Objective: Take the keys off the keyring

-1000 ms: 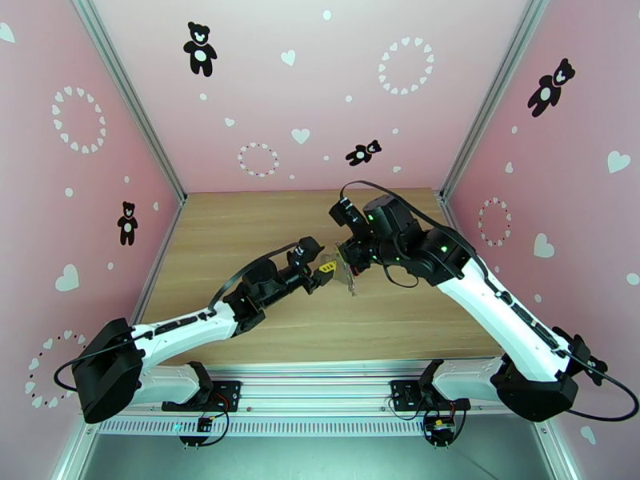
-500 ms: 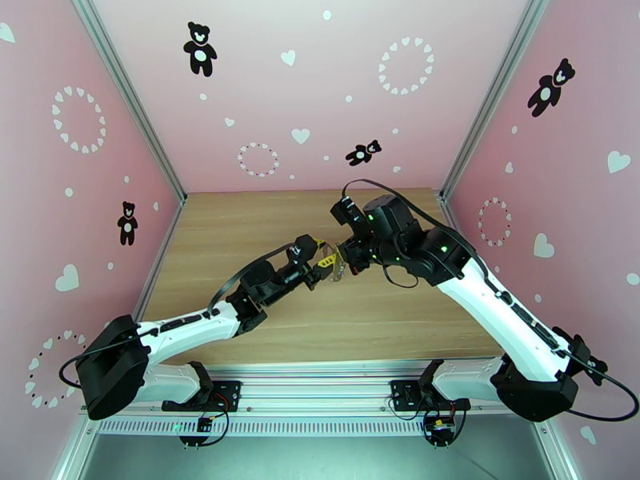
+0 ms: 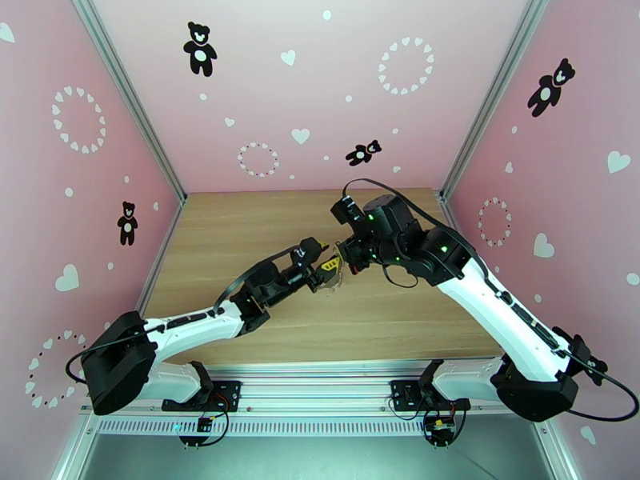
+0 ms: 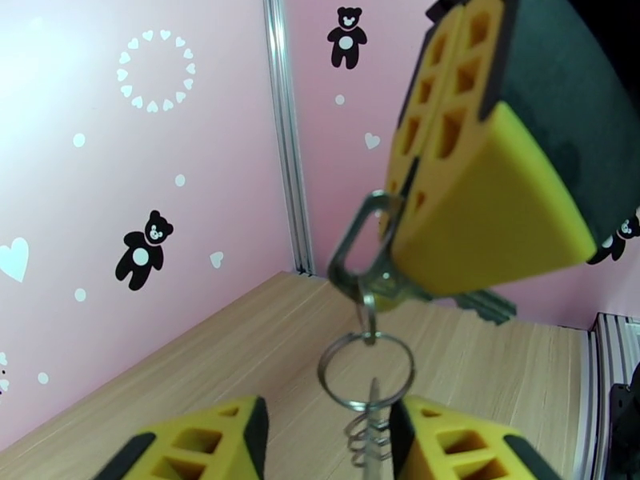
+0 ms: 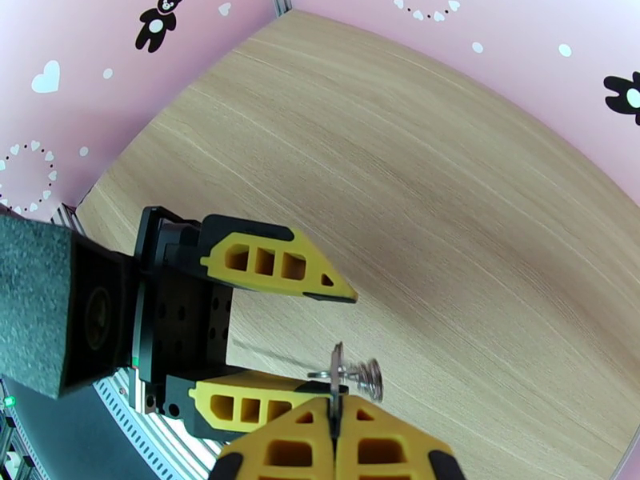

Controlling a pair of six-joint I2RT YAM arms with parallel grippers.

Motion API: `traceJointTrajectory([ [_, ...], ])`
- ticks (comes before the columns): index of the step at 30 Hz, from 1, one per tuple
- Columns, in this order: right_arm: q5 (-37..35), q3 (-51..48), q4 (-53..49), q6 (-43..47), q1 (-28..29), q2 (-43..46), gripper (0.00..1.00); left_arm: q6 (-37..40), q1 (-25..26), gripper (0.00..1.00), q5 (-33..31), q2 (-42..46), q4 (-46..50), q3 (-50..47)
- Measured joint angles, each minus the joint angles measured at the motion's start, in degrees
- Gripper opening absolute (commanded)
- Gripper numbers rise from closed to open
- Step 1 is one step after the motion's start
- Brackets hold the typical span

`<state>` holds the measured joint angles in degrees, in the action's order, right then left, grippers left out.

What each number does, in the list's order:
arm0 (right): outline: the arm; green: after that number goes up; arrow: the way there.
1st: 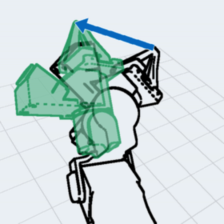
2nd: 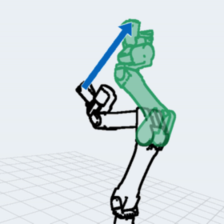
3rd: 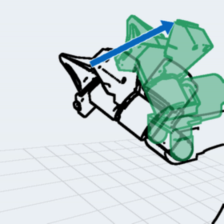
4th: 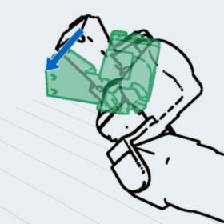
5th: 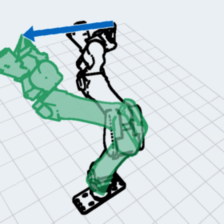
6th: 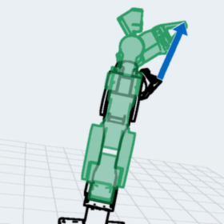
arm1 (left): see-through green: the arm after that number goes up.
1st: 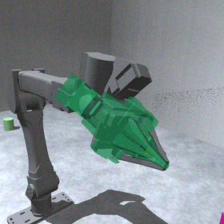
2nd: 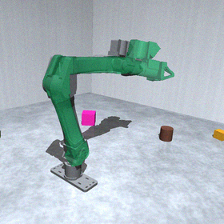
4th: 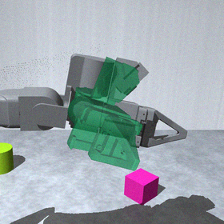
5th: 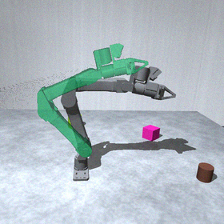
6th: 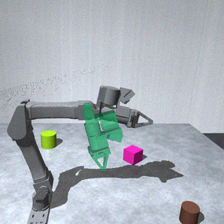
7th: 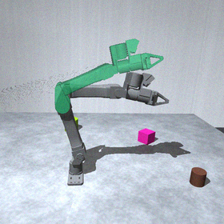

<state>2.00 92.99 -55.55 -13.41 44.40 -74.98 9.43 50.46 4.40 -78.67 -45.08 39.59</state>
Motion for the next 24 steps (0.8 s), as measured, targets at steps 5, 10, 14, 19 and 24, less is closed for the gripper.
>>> traceJointTrajectory([
  [5,-0.26,0.0,0.44,-0.72,0.0,0.11,0.0,0.04,0.0,0.53,-0.46,-0.04,-0.7,0.0],
  [10,-0.22,0.0,1.36,-1.62,0.0,0.24,0.0,0.5,0.0,0.51,-1.86,-0.72,-3.78,0.0],
  [14,-0.26,0.0,1.36,-2.05,0.0,0.44,0.0,0.57,0.0,0.49,-3.41,-2.21,-7.08,0.0],
  [19,-0.57,0.0,1.36,-2.54,0.0,0.7,0.0,0.63,0.0,0.48,-4.2,-2.99,-9.6,0.0],
  [24,-0.92,0.0,1.42,-2.67,0.0,0.81,0.0,2.54,1.07,0.56,-4.76,-3.08,-10.4,-0.02],
])
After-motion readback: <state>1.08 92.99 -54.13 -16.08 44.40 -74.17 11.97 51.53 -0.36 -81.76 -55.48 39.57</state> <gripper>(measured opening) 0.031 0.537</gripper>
